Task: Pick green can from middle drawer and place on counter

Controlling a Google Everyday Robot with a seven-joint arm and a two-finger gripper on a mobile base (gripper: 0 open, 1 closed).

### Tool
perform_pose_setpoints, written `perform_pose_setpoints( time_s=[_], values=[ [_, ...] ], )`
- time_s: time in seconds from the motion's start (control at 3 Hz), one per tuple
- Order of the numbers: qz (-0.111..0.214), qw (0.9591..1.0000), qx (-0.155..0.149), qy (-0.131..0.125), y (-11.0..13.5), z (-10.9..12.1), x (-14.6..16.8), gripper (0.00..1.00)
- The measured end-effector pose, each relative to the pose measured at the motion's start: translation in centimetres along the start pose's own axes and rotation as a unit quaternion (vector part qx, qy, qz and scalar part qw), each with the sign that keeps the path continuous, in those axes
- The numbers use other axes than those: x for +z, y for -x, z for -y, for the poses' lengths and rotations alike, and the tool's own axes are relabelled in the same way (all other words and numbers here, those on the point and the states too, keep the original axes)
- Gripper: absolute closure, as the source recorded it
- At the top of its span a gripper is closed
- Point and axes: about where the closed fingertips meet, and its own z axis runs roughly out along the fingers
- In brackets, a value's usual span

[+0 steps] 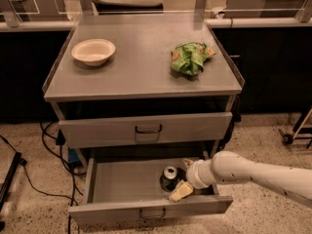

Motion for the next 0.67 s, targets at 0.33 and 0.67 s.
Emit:
perform_pose_setpoints(
  time_s=[0.33,0.67],
  values=[
    [-0.002,1.0000,0.001,0.002,0.2,0.1,0.1,0.17],
    [-0.008,1.0000,-0.002,-0.002,1.8,0.6,-1.3,0.16]
  ],
)
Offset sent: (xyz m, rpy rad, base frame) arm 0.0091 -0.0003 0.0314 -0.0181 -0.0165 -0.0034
